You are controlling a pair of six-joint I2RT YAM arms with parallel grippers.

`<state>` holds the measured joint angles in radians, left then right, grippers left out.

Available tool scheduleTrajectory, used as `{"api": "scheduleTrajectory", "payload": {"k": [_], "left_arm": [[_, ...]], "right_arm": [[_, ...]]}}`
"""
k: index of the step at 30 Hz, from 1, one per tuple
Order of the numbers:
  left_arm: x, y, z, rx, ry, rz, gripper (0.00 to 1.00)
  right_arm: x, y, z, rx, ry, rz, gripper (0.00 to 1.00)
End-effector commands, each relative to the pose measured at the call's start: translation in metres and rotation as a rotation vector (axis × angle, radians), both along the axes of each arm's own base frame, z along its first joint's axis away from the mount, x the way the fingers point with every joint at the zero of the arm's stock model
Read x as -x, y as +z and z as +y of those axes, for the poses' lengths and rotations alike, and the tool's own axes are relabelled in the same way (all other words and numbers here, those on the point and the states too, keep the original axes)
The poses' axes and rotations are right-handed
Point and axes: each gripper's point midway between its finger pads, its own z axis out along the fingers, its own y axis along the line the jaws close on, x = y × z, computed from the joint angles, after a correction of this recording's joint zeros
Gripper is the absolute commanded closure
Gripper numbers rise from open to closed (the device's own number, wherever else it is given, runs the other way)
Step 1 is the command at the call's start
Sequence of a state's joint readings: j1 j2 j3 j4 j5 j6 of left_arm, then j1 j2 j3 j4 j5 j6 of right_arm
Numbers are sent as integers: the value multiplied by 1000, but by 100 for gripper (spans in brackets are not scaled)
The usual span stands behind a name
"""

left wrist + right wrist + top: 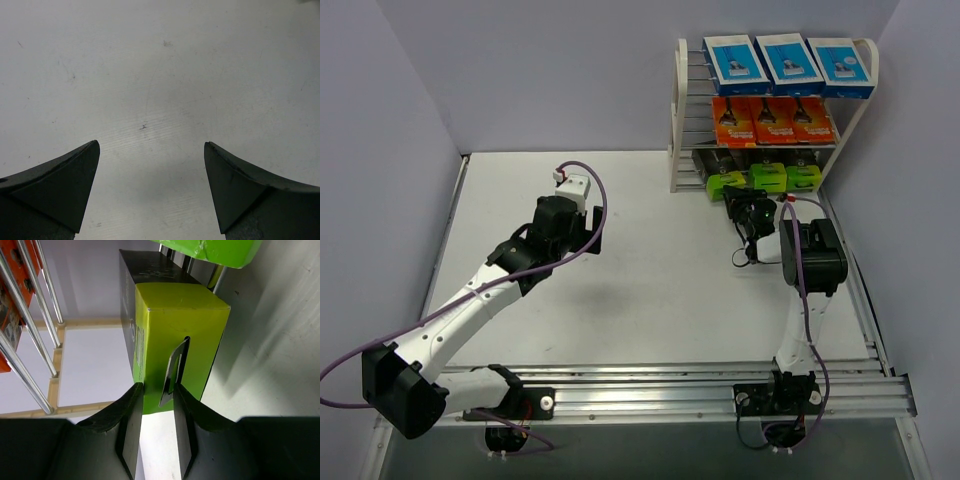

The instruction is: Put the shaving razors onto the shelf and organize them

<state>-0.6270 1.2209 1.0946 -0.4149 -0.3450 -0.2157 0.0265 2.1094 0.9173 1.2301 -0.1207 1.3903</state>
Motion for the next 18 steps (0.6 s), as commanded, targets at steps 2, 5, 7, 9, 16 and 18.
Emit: {"api": "scheduleTrajectory", "payload": {"k": [2, 5, 7, 9, 16, 18], "left_arm": [[-3, 24, -1, 18, 4, -57, 6], [-3, 23, -1, 14, 4, -58, 6], [-3, 23, -1, 13, 6, -58, 6], [-2, 23, -1, 12, 5, -57, 6], [-3, 24, -2, 14, 6, -58, 6], [-3, 23, -2, 13, 5, -57, 6]], "right_arm": [[-6, 5, -1, 4, 4, -28, 75], [-6, 3, -1, 3, 4, -28, 76], [-6, 2, -2, 3, 2, -27, 76], [-6, 2, -1, 2, 2, -27, 80], [-10, 8, -1, -8, 4, -46, 100], [-10, 10, -1, -13, 4, -52, 100]]}}
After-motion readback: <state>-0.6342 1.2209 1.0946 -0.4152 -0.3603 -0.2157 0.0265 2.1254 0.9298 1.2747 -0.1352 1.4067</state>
